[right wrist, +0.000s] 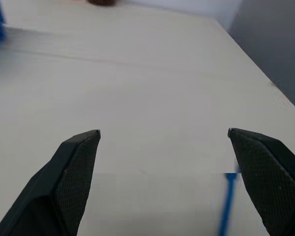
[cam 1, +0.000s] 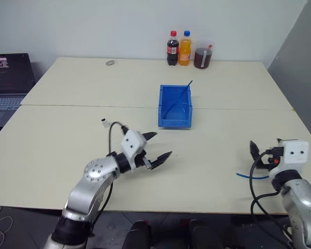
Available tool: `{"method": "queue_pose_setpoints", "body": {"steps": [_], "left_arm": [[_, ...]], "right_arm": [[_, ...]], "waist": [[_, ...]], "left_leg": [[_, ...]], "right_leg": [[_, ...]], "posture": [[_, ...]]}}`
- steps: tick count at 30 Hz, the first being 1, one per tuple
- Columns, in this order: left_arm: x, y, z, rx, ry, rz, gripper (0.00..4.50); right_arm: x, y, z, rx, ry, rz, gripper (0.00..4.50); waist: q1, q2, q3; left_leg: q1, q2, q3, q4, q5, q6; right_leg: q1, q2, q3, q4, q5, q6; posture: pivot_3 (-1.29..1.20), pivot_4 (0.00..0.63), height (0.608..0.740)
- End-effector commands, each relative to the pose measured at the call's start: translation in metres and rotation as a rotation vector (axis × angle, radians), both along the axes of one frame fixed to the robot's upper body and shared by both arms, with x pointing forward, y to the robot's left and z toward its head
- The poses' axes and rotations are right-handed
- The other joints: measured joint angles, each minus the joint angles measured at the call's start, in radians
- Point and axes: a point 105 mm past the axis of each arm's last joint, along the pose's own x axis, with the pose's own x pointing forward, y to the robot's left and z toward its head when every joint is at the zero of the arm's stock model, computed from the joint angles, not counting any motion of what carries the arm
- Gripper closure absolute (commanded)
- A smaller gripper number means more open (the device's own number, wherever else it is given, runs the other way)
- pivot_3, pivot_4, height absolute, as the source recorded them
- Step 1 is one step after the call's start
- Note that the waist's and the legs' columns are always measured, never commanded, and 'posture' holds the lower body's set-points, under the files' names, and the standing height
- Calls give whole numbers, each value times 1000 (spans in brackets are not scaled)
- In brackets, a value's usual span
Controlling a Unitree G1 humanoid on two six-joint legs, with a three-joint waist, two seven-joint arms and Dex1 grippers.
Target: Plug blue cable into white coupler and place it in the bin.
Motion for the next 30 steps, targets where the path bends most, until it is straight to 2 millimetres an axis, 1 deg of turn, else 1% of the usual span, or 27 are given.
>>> {"method": "queue_pose_setpoints", "body": {"steps": [1,3,4,7,11,12,13,16,17,18,19,20,21,24,27,29,30], "left_arm": [[-24,-23,7,48,69,-269,0],[-29,-28,10,67,85,-342,0],[-30,-29,11,75,93,-367,0],[-32,-32,13,92,100,-405,0],[-30,-35,13,129,75,-443,0],[-30,-36,14,128,70,-447,0],[-28,-37,16,122,65,-448,0],[-27,-38,18,122,56,-454,0],[-27,-38,18,125,54,-456,0],[-27,-37,18,126,53,-456,0],[-27,-37,18,126,54,-457,0],[-27,-37,17,125,54,-458,0],[-27,-37,17,125,55,-459,0],[-28,-37,17,120,55,-459,0],[-27,-36,17,115,53,-451,0],[-26,-34,16,111,57,-441,0],[-25,-32,15,110,67,-432,0]], "right_arm": [[-4,-26,-9,47,104,-79,74],[-6,-40,-17,72,148,-141,74],[-5,-44,-22,89,169,-154,74],[-2,-48,-31,117,215,-147,74],[8,-59,-41,127,313,-137,74],[9,-61,-42,138,326,-137,438],[12,-63,-43,158,344,-130,498],[17,-64,-42,204,364,-112,1212],[18,-64,-42,209,367,-107,1338],[19,-64,-42,224,369,-105,1649],[20,-64,-42,237,372,-104,1789],[20,-65,-42,239,373,-106,2148],[21,-66,-42,241,374,-108,2322],[22,-69,-41,274,364,-120,3076],[22,-72,-35,324,340,-123,3998],[22,-72,-31,353,330,-97,4423],[22,-68,-29,371,333,-63,4423]], "waist": [[-2,1,0],[-2,1,0],[-2,1,0],[-2,3,0],[-3,3,0],[-2,3,0],[-2,3,0],[-1,3,0],[-1,2,0],[-1,2,0],[-2,2,0],[-2,2,0],[-2,2,0],[-1,2,0],[-1,2,0],[-1,2,0],[-1,2,0]], "left_leg": [[0,0,1,0,0,0],[0,0,0,0,0,0],[0,0,1,0,0,0],[0,0,1,0,0,0],[0,0,2,0,0,0],[1,0,2,0,0,0],[1,0,2,1,0,0],[1,0,2,1,0,1],[1,0,2,1,0,1],[0,0,2,1,0,1],[0,0,2,1,0,1],[0,0,2,1,0,1],[0,0,2,1,0,1],[0,0,2,1,0,1],[0,0,2,1,0,1],[0,0,2,1,0,1],[0,0,2,1,0,1]], "right_leg": [[0,0,0,0,0,0],[0,0,0,0,0,0],[0,0,0,0,0,0],[0,0,1,0,0,0],[0,0,2,0,-1,2],[0,0,2,0,-1,2],[0,0,2,-1,-1,2],[1,0,2,-1,0,3],[1,0,2,-1,0,3],[1,0,2,-1,0,3],[1,0,2,-1,0,3],[1,0,2,-1,0,3],[1,0,2,-1,0,3],[1,0,2,-1,0,3],[1,0,2,-1,0,3],[1,0,2,-1,0,3],[1,0,2,-1,0,3]], "posture": [[0,150,740],[0,150,740],[0,150,740],[0,150,740],[0,150,740],[0,150,740],[0,150,740],[0,150,740],[0,150,740],[0,150,740],[0,150,740],[0,150,740],[0,150,740],[0,150,740],[0,150,740],[0,150,740],[0,150,740]]}}
